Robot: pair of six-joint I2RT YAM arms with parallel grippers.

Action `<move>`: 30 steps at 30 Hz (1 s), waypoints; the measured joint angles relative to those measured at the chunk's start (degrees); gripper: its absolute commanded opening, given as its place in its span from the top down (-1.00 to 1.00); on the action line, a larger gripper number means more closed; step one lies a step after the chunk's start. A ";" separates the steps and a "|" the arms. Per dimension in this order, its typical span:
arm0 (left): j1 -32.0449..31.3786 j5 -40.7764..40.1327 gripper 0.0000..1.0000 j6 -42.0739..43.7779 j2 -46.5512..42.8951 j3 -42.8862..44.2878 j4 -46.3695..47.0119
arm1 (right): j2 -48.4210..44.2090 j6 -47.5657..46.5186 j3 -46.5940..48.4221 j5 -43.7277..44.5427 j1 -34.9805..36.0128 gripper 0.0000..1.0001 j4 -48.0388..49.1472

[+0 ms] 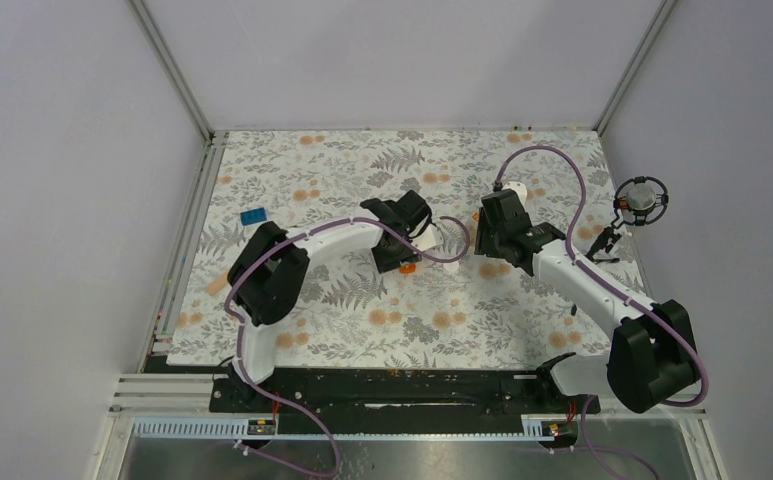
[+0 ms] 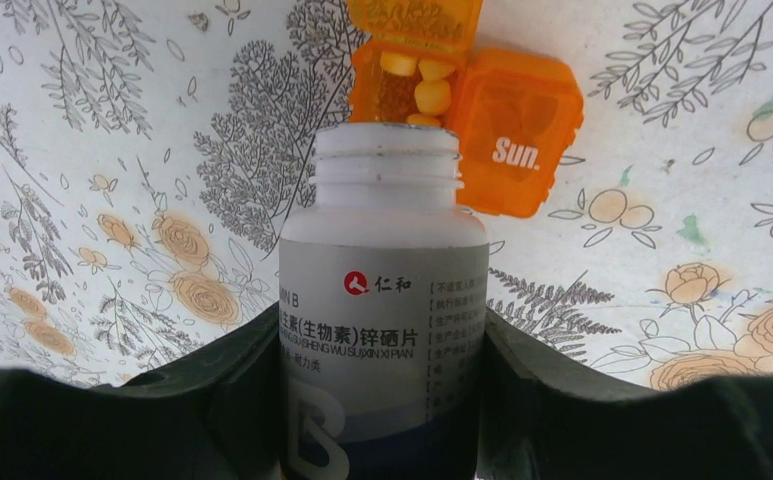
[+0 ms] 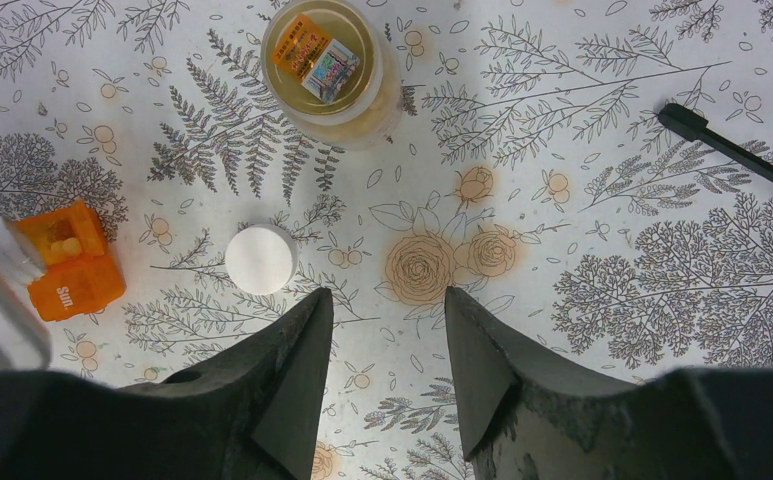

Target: Sort the pills into containers

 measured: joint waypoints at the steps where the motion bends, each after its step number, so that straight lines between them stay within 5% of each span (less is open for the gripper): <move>1: 0.04 0.09 1.00 -0.07 -1.05 -1.42 1.01 | 0.00 0.00 0.00 0.00 -0.02 -0.05 0.00; 18: 1.77 4.98 1.00 -0.83 -16.61 -18.93 18.18 | -0.02 0.00 0.00 -0.02 -0.02 -0.06 0.00; 30: 4.61 11.54 1.00 -7.15 -34.34 -30.21 37.90 | -0.24 -1.55 -1.22 -10.19 -0.07 -0.45 3.69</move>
